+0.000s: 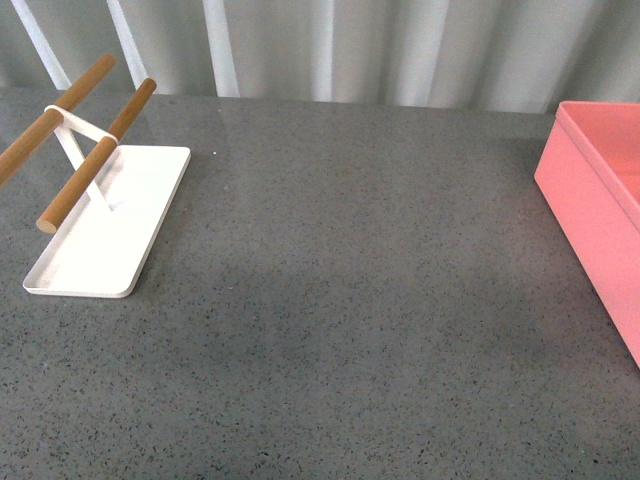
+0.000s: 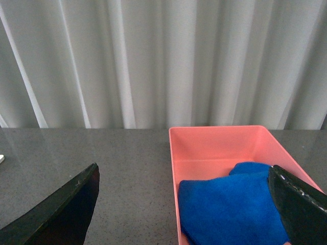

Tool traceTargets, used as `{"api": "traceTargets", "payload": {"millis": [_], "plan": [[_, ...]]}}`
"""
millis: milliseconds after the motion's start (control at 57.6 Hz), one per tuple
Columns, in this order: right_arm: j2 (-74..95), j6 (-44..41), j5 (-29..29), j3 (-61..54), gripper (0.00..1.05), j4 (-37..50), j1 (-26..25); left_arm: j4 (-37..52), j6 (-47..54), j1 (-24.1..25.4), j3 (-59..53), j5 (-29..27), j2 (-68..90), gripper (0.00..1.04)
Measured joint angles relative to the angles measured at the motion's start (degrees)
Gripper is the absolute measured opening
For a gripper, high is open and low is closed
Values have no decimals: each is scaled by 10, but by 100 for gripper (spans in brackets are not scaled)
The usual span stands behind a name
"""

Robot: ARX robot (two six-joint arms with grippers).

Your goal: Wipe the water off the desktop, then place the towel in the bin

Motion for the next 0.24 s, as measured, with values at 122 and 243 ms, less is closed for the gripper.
{"api": "traceTargets", "payload": {"millis": [122, 243], "plan": [[0, 0, 0, 0, 98, 0, 0, 0, 0, 0, 0, 0, 0, 98], [0, 0, 0, 0, 98, 0, 0, 0, 0, 0, 0, 0, 0, 98]]}}
